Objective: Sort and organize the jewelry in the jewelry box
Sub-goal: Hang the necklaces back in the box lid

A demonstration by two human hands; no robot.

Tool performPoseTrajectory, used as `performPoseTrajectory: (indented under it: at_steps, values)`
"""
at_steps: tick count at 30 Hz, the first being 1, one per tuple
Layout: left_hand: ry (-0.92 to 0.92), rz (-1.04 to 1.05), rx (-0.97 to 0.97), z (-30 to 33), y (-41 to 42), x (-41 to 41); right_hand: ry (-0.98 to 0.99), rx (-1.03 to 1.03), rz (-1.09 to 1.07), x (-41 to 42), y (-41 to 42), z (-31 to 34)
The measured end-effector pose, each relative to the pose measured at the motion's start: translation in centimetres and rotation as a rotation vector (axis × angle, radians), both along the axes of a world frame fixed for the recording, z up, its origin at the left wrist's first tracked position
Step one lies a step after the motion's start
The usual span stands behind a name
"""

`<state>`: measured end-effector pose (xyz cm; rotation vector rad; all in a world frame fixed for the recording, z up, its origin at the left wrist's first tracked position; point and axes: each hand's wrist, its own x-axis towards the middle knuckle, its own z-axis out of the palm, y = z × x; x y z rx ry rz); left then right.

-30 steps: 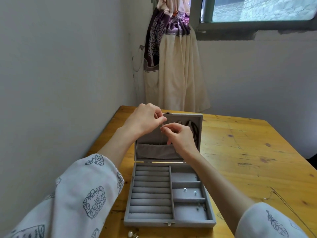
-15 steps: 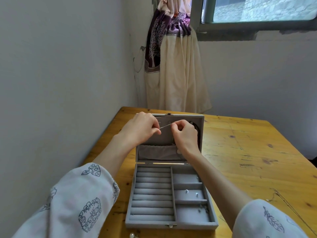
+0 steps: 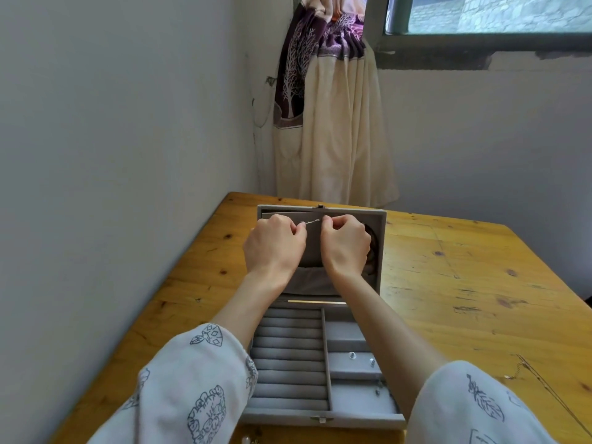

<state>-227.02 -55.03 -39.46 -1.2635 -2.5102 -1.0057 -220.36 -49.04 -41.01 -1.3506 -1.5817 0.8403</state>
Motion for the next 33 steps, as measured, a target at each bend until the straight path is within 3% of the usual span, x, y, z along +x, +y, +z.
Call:
performPoseTrajectory:
  at_steps: [5, 12, 25, 33]
  values:
    - [0.023, 0.011, -0.012, -0.5, 0.1, 0.1, -0.026, -0.011, -0.009, -0.2, 0.3, -0.2]
    - [0.160, -0.004, 0.054, -0.7, 0.7, -0.2, -0.170, 0.248, -0.028, -0.2, 0.3, -0.7]
    - [0.131, 0.023, -0.028, -2.4, 0.8, -0.2, -0.264, 0.145, -0.005, 0.1, 0.6, -1.5]
    - [0.053, -0.046, -0.107, -3.8, -0.4, 0.4, -0.141, 0.030, 0.094, 1.5, -0.2, -2.6]
